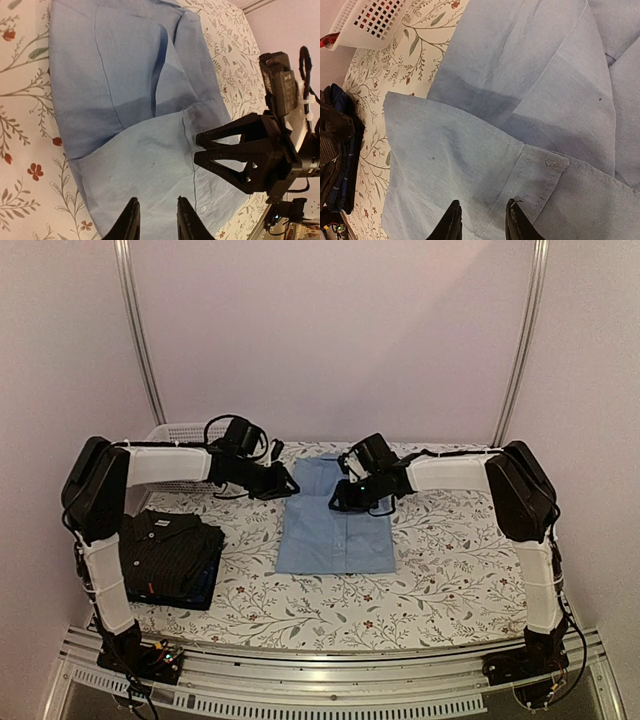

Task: Fold and stack the long sleeve shirts
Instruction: Smooth out the 2/3-rectangle-folded shirt at the center of the board.

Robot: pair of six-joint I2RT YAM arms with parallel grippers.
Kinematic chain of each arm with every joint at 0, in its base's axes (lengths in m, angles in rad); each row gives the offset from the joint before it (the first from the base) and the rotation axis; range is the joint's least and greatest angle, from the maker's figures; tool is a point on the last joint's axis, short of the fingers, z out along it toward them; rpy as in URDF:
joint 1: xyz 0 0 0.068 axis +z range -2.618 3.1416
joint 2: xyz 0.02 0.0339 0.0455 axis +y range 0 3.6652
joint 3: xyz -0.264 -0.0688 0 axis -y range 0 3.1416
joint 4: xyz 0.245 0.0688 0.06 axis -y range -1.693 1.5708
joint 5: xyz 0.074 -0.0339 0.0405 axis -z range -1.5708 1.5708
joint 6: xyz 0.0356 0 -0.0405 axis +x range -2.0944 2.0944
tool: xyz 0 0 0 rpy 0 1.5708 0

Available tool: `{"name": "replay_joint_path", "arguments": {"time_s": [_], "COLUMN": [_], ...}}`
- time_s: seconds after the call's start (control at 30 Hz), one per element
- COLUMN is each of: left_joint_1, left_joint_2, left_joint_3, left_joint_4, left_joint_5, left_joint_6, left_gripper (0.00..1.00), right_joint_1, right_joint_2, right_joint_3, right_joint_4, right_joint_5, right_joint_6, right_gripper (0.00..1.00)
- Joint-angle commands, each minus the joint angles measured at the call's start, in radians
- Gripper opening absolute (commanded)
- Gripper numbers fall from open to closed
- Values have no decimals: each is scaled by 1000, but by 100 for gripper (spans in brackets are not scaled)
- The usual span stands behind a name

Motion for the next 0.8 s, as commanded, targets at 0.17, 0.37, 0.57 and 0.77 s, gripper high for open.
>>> {"name": "replay_joint_path", "arguments": {"time_s": [0.17, 0.37, 0.57, 0.77], "left_joint_1": [19, 42, 45, 45], "left_joint_2": [160, 261, 251, 246], "left_joint_3": [-1, 75, 43, 39], "left_joint_4": [56, 5, 7, 11], "left_joint_5": [45, 13, 4, 12], "left_joint_6": [15, 1, -6, -9], "left_gripper": [21, 20, 19, 19], "right_joint_1": [-39, -48, -90, -108], "right_joint_2": [94, 58, -58, -119], "right_joint_3": [24, 10, -81, -181], "right_joint_4": [21, 12, 21, 66], "right_joint_5": [-13, -9, 3, -23], "right_joint_6": [15, 2, -6, 5], "right_gripper": [26, 29, 31, 28]}}
